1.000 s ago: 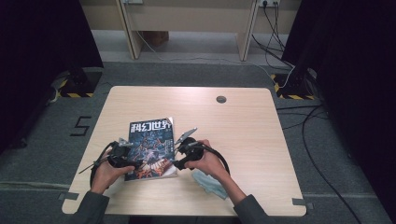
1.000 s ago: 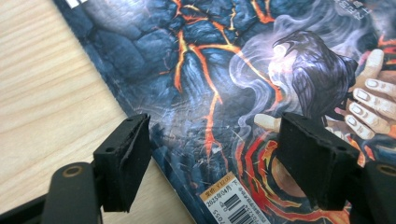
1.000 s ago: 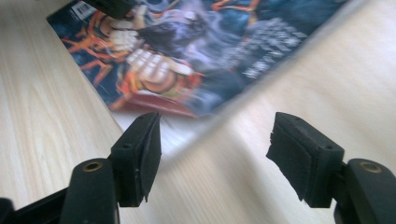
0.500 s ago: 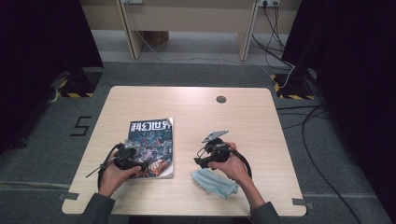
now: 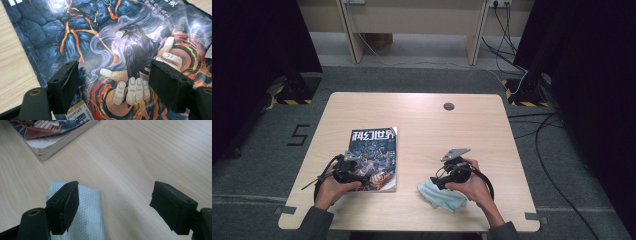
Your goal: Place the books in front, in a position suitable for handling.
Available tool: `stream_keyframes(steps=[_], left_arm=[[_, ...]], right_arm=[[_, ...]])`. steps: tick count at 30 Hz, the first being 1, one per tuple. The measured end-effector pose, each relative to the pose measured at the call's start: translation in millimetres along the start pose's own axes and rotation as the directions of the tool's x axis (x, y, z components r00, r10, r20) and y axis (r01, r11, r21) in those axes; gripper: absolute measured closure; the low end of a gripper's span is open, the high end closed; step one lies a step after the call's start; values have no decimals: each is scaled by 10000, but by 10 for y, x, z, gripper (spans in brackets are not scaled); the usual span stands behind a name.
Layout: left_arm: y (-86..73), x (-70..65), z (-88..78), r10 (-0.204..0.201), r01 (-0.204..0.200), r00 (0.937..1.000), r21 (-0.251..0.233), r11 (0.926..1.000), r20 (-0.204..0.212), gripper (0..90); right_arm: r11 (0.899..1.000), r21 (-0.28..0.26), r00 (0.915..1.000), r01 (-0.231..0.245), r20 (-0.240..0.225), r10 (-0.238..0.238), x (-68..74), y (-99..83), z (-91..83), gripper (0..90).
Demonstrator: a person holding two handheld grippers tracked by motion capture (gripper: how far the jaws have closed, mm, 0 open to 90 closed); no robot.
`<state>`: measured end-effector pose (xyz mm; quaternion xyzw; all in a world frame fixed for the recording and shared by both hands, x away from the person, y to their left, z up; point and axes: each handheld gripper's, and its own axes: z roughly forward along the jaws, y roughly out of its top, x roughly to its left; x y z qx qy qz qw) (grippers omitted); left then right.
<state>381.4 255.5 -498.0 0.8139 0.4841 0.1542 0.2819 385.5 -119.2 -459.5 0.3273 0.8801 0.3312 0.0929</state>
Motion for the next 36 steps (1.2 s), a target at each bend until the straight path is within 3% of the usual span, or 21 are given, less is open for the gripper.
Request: stream_keyframes(steps=[4,11,16,22,32,36], left_arm=[[-27,90,-27,103,-104,9999,70,9999,106,232],[-42,91,-31,106,-105,9999,-25,9999,124,236],[-46,55,-53,310,-309,9992,-71,9995,239,338],[-23,-40,-36,468,-465,9981,-91,9989,391,355],[81,-329,52,1018,-1003,9915,-225,9947,811,375],[101,-373,70,1016,-995,9911,-284,9946,858,373]], right_arm=[[9995,216,9997,236,-56,-235,31,-116,-42,248],[9996,281,9999,104,-123,-100,48,-294,-122,286],[9998,211,9999,-48,-110,50,37,-352,-157,292],[9995,262,9997,-156,-203,161,38,-393,-148,294],[9993,299,9995,-223,-238,230,45,-397,-129,294],[9992,299,9993,-254,-251,262,41,-397,-132,294]])
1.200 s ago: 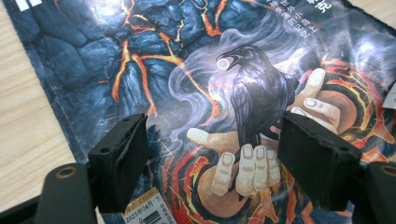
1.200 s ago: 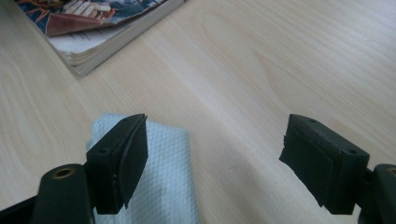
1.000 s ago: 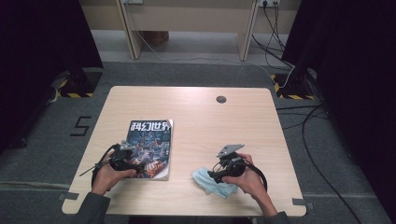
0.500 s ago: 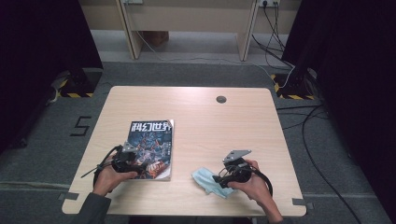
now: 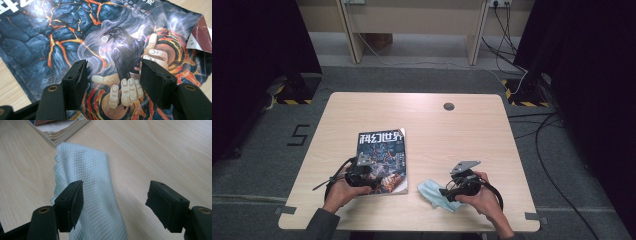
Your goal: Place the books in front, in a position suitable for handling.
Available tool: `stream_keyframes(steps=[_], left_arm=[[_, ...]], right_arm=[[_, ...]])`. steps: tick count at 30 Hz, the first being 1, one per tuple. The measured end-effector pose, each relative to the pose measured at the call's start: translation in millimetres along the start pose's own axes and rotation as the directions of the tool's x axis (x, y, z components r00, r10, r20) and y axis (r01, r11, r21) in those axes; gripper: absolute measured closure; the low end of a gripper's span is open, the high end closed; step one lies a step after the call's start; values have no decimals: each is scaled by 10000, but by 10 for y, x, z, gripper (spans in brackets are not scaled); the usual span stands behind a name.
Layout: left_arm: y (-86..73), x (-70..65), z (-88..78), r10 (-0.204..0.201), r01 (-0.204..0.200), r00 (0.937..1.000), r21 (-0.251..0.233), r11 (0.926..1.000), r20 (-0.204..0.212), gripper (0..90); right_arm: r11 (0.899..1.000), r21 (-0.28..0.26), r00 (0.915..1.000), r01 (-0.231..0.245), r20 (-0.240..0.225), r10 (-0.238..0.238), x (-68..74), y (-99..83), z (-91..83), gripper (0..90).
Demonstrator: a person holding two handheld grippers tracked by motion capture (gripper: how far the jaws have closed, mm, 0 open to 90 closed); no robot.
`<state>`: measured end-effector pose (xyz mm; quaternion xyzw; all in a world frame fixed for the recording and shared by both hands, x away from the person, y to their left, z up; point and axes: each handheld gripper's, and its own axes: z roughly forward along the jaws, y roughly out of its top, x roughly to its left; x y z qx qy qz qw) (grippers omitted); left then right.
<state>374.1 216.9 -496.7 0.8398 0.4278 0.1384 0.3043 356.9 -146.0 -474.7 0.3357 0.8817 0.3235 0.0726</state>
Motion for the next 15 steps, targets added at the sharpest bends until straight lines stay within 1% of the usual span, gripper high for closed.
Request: stream_keyframes(steps=[1,2,3,4,5,6,7,8,9,10,12,13,14,15], left_arm=[[0,6,-2,-74,74,10000,31,10000,-48,373],[-8,37,-5,-385,381,9986,-111,9992,-371,328],[-16,71,-20,-629,617,9966,-245,9978,-535,331],[-20,116,-49,-979,959,9935,-371,9947,-573,314],[-24,162,-89,-1417,1375,9873,-600,9887,-719,290],[-24,162,-89,-1417,1375,9873,-600,9887,-719,275],[-38,244,-136,-1611,1556,9807,-570,9862,-1105,266],[-38,244,-136,-1611,1556,9807,-570,9862,-1105,260],[-73,284,-125,-1661,1637,9806,-317,9860,-1042,260],[-73,284,-125,-1661,1637,9806,-317,9860,-1042,261],[-97,263,-73,-1395,1402,9844,-15,9901,-1072,269],[-87,253,-68,-1317,1330,9848,47,9911,-1130,252],[-78,248,-66,-1310,1328,9849,80,9911,-1128,262],[-69,255,-67,-1239,1266,9866,193,9918,-1063,263]], right_arm=[[10000,-12,10000,-3,10,4,-1,1,-3,294],[10000,-59,10000,11,-3,-11,-3,2,-11,294],[10000,-56,10000,9,-25,-9,-4,1,-16,294],[10000,-95,10000,29,-10,-29,-9,1,-18,294],[10000,-87,10000,6,-32,-6,-14,2,-20,294],[10000,-87,10000,6,-32,-6,-14,2,-20,294],[9999,-86,10000,-51,-8,51,-15,0,-22,296],[10000,-63,10000,-32,-22,32,-14,-2,-23,299],[10000,-96,10000,22,4,-22,-10,-2,-21,300],[10000,-96,10000,22,4,-22,-10,-2,-21,300],[10000,-70,10000,49,-1,-49,4,7,-22,301],[9999,-84,10000,95,-3,-95,15,11,-23,304],[9999,-91,9999,127,36,-127,37,11,-25,313],[9998,-72,9998,182,-9,-182,49,8,-28,317]])
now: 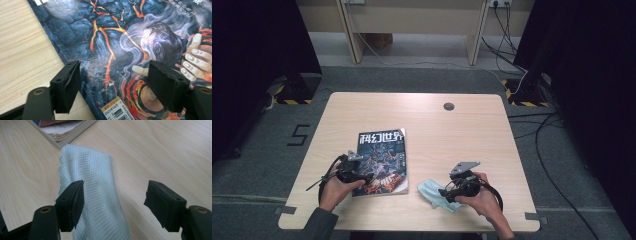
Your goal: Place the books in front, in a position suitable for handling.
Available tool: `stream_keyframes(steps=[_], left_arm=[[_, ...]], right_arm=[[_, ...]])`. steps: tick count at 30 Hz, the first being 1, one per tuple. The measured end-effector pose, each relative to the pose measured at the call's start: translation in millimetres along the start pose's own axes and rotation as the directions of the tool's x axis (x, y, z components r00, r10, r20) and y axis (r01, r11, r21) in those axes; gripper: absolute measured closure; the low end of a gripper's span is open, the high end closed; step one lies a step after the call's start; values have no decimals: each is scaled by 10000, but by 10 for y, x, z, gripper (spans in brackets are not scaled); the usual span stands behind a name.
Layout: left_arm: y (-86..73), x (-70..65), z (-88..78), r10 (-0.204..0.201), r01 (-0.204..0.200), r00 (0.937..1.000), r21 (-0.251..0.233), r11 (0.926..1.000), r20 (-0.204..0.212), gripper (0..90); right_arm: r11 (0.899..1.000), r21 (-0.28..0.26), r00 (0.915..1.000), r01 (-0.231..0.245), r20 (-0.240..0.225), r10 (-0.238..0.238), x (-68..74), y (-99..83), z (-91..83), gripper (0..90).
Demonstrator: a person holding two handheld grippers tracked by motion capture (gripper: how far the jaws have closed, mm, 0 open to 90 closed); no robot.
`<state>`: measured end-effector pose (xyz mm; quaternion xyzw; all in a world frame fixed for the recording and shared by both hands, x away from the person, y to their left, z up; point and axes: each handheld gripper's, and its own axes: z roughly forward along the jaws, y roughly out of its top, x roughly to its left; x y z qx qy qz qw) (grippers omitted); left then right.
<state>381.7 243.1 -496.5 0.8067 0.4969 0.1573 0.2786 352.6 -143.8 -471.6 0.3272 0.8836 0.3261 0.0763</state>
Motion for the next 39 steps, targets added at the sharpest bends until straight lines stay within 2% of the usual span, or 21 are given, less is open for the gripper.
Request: stream_keyframes(steps=[7,8,14,16,17,18,20,21,23,24,25,31,35,39], left_arm=[[18,-49,20,337,-332,9991,-189,9993,239,334],[47,-74,36,515,-509,9980,-169,9986,358,347],[105,-126,77,599,-593,9973,-160,9981,431,360],[108,-115,84,455,-448,9984,-197,9988,345,343],[108,-115,84,455,-448,9984,-197,9988,345,301],[99,-46,89,-275,277,9996,-530,9982,45,277],[104,29,90,-803,796,9967,-658,9947,-78,240],[104,29,90,-803,796,9967,-658,9947,-78,230],[88,66,133,-773,775,9970,-317,9965,77,229],[88,66,133,-773,775,9970,-317,9965,77,210],[88,81,152,-961,967,9952,-338,9947,178,199],[86,97,160,-926,937,9952,-348,9950,323,196],[111,93,179,-711,727,9964,-333,9968,459,197],[190,20,230,-394,414,9978,-369,9985,530,206]], right_arm=[[9991,73,9991,414,-103,-413,109,-43,10,356],[9983,112,9982,576,-177,-574,157,-53,19,374],[9958,266,9957,879,-316,-871,228,-64,57,415],[9948,336,9948,959,-367,-947,246,-69,84,419],[9948,336,9948,959,-367,-947,246,-69,84,419],[9949,319,9948,961,-379,-949,247,-68,83,417],[9950,295,9949,954,-352,-943,245,-65,73,416],[9948,284,9946,977,-377,-966,239,-66,72,416],[9947,300,9946,985,-372,-974,238,-71,84,416],[9947,300,9946,985,-372,-974,238,-71,84,416],[9944,369,9945,990,-394,-975,246,-72,96,417],[9934,406,9937,1076,-369,-1062,263,-69,107,417],[9938,467,9945,1010,-327,-995,253,-77,114,418],[9926,530,9938,1094,-272,-1081,244,-88,127,422]])
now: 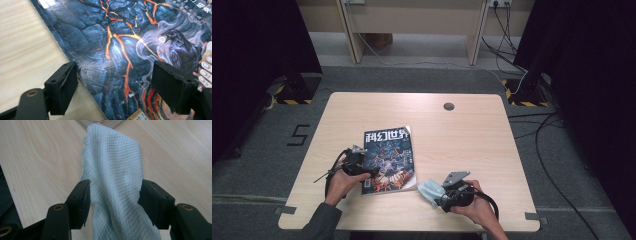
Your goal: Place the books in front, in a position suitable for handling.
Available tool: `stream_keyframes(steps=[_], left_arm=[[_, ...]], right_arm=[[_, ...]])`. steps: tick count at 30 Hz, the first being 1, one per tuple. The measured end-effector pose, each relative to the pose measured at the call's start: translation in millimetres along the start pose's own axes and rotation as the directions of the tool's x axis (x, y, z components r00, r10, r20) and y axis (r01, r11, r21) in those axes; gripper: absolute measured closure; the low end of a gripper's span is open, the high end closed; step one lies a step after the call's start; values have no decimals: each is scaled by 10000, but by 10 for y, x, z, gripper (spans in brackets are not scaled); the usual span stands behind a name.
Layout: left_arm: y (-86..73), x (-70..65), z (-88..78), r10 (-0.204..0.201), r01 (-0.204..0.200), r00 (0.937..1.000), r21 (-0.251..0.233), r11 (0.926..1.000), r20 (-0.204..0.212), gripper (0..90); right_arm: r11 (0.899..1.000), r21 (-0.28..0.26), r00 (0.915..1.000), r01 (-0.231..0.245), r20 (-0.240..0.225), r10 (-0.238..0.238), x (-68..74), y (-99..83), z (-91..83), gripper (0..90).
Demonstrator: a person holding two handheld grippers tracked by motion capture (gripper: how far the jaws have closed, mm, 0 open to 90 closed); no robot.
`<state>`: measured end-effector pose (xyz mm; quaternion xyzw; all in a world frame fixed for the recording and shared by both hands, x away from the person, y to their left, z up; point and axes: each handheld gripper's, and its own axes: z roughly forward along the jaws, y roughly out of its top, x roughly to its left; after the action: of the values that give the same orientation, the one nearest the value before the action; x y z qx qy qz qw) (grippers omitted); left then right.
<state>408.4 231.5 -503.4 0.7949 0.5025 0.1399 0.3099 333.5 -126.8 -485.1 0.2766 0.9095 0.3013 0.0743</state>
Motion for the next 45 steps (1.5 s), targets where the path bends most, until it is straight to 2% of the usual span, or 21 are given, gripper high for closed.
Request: stream_keyframes(steps=[3,4,5,6,11,16,19,21,24,25,26,27,30,33,36,37,38,40,45], left_arm=[[70,-74,42,396,-396,9992,58,9992,40,224],[70,-74,42,396,-396,9992,58,9992,40,232],[127,-134,72,733,-733,9973,111,9973,-14,242],[152,-162,91,823,-823,9966,109,9966,-38,250],[258,-256,185,927,-927,9957,78,9957,3,256],[298,-282,223,1076,-1077,9941,43,9942,106,257],[287,-279,221,1025,-1024,9946,-61,9947,166,259],[273,-282,206,1030,-1027,9945,-149,9946,175,271],[250,-284,162,850,-837,9955,-317,9960,415,262],[224,-289,88,723,-693,9956,-513,9963,593,257],[224,-289,88,723,-693,9956,-513,9963,593,253],[185,-289,4,843,-814,9955,-639,9946,443,248],[81,-282,-97,780,-741,9957,-751,9944,508,242],[-47,-288,-162,719,-671,9953,-741,9950,647,240],[-128,-302,-200,729,-682,9953,-729,9950,641,238],[-219,-336,-235,706,-653,9955,-819,9945,633,238],[-219,-336,-235,706,-653,9955,-819,9945,633,236],[-337,-395,-279,764,-708,9949,-838,9940,652,236],[-362,-417,-329,860,-814,9952,-935,9923,468,236]], right_arm=[[10000,38,10000,-11,44,11,-1,-5,7,425],[10000,38,10000,-11,44,11,-1,-5,7,425],[10000,79,10000,8,80,-9,-3,-10,7,428],[10000,94,10000,13,63,-13,-4,-12,6,429],[9998,153,9999,95,115,-96,5,-15,11,447],[9997,213,9998,145,162,-148,-5,-24,12,445],[9995,320,9990,73,440,-87,-26,-37,-19,455],[9988,447,9984,208,525,-232,-31,-57,-16,479],[9975,579,9968,400,673,-438,-38,-78,-12,554],[9973,595,9960,425,754,-469,-45,-77,-16,585],[9973,595,9960,425,754,-469,-45,-77,-16,585],[9977,506,9951,460,852,-502,-61,-84,-18,634],[9985,414,9956,349,855,-383,-89,-94,-34,725],[9991,381,9937,203,1091,-244,-140,-98,-64,781],[9998,187,9927,36,1205,-58,-208,-98,-105,803],[9999,154,9916,-32,1290,12,-235,-94,-117,803],[9999,154,9916,-32,1290,12,-235,-94,-117,803],[9996,42,9898,-265,1401,256,-344,-78,-124,803],[9976,39,9810,-694,1820,675,-589,-32,-104,803]])
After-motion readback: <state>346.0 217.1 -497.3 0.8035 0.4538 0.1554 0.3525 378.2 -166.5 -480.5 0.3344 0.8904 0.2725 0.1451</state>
